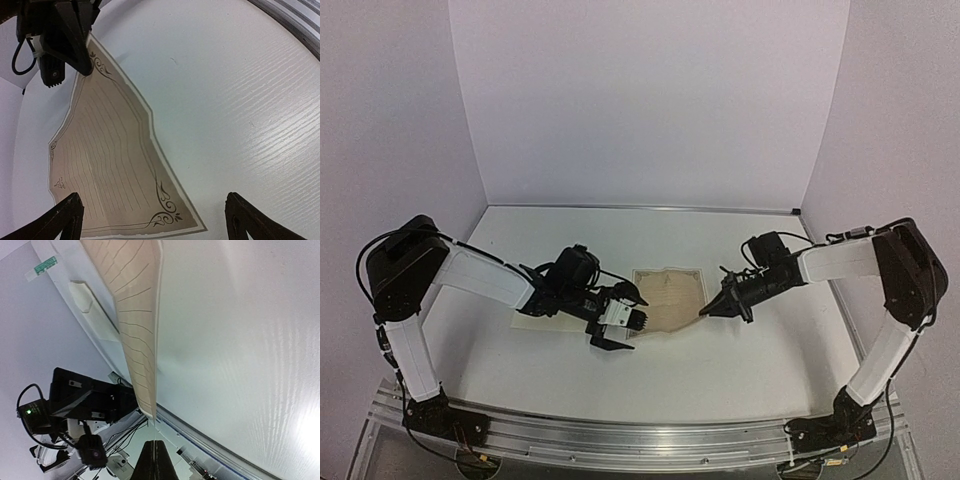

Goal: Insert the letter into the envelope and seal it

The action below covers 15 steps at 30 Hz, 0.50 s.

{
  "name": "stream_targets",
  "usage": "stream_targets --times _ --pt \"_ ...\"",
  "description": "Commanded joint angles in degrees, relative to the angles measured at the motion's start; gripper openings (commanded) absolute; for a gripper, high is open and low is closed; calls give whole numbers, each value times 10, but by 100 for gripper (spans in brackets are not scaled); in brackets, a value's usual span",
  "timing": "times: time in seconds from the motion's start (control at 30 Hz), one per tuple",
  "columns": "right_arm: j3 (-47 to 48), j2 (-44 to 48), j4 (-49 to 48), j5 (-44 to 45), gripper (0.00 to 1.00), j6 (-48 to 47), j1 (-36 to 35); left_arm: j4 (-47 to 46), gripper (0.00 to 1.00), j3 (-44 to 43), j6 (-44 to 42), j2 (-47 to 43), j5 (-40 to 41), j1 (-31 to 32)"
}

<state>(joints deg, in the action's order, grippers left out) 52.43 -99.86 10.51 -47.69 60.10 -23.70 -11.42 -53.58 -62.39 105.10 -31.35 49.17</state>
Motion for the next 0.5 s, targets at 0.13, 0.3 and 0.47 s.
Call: stream_targets --times 0.13,0.3,0.47 --pt "42 45 -1 -25 0 63 0 -30 99 23 -38 -33 -17 1" --pt "32 58 -2 -31 0 74 0 -114 92 26 -3 -7 39 1" --pt "29 58 -2 -30 0 74 0 -135 67 25 -1 9 49 1"
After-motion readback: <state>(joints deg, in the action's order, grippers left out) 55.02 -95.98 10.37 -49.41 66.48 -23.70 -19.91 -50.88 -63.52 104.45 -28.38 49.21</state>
